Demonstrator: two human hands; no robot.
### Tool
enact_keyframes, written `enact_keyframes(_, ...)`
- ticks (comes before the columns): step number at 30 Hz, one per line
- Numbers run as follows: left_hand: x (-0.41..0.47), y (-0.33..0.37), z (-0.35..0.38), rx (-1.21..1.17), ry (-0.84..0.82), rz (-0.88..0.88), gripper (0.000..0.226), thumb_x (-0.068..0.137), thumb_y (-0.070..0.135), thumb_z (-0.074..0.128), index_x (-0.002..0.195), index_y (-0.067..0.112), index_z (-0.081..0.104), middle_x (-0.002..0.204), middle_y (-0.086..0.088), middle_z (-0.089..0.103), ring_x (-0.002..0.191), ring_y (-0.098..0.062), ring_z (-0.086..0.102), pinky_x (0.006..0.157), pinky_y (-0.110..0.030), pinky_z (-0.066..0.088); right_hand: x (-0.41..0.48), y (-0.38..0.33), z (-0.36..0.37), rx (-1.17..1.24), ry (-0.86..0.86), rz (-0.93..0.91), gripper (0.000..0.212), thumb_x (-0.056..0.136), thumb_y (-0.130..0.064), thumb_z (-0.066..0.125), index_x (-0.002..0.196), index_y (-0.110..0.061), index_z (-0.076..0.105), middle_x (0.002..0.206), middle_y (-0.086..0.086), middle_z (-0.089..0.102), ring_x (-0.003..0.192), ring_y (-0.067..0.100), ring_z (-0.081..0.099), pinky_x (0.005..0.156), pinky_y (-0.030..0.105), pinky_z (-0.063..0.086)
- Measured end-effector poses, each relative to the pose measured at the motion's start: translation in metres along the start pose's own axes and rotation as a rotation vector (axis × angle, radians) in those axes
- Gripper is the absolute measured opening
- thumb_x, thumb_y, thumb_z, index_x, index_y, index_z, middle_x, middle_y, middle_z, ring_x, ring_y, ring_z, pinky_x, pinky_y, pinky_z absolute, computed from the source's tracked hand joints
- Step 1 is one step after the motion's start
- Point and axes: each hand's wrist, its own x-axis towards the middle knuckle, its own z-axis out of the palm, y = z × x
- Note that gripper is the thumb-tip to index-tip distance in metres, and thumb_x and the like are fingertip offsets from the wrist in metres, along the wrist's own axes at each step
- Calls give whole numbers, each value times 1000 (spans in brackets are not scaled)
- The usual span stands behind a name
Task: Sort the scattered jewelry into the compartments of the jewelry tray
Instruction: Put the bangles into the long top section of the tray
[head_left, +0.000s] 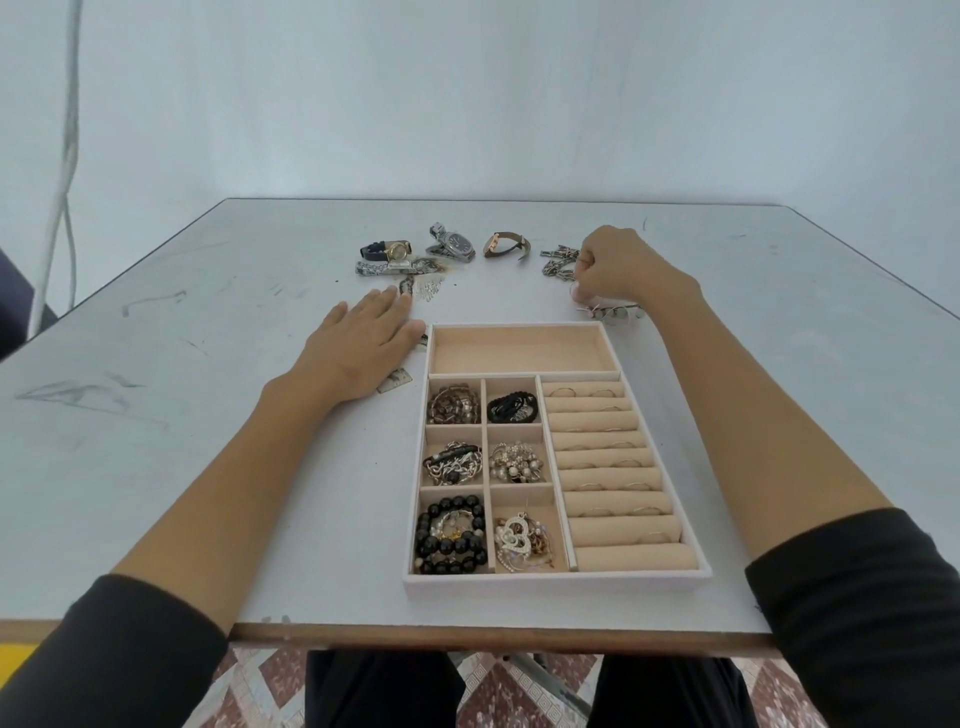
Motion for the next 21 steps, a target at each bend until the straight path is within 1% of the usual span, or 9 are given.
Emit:
enact_keyframes(2,0,0,-1,-1,-1,1,57,102,44,15,153,21,9,161,3,3,148,-10,0,119,-36,0,-3,-4,-4,55,71,-32,14,70,6,67,77,-6,64,74,8,59,65,21,53,57,25,42)
enact_keyframes(3,-1,0,-1,-3,-1,1,57,102,45,15,153,21,9,161,3,3,147,-10,0,119,-36,0,-8,-7,-9,99,101,-49,16,69,4,72,79,-7,66,73,6,60,62,18,53,57,23,41)
enact_keyframes(7,-2,0,-1,-14,2,0,57,102,45,16,153,21,9,161,3,3,148,-10,1,119,-36,0,-43,-27,-37,319,156,-149,17,66,-4,81,80,-6,71,68,12,66,48,14,52,46,19,41)
enact_keyframes(10,-3,1,-2,-13,2,1,57,102,45,16,153,20,9,161,2,3,148,-11,1,119,-36,0,-87,-44,-51,492,119,-258,16,67,-6,81,81,-6,73,61,9,65,48,15,50,42,16,38)
enact_keyframes(14,-4,3,-1,-4,6,-3,55,103,42,15,153,19,9,161,1,3,148,-12,1,118,-35,-1,-154,-43,-49,634,17,-343,14,69,-11,83,81,-14,76,57,-3,64,46,9,48,46,10,36)
enact_keyframes(16,-4,4,-1,-3,6,-9,55,103,41,14,153,19,8,161,1,2,148,-12,1,118,-35,-1,-185,-32,-38,687,-38,-356,17,66,-13,84,81,-16,77,58,-2,64,50,14,50,50,13,39)
enact_keyframes(18,-4,4,-2,-2,6,-14,54,103,41,14,153,19,8,161,1,2,148,-12,1,118,-34,-1,-210,-22,-26,746,-62,-327,17,62,-15,85,77,-17,77,64,2,68,54,20,50,54,20,42)
enact_keyframes(19,-4,3,-2,1,3,-16,54,103,41,13,153,19,7,161,1,2,148,-12,1,118,-35,-1,-220,-17,-22,757,-55,-305,17,60,-16,85,75,-18,77,64,1,70,55,19,51,56,22,42)
enact_keyframes(21,-3,4,-1,2,-1,-20,54,103,40,13,153,19,7,161,1,2,148,-12,1,119,-35,-1,-237,-9,-16,753,-28,-280,15,57,-21,84,70,-21,77,65,-1,71,55,12,51,57,19,40)
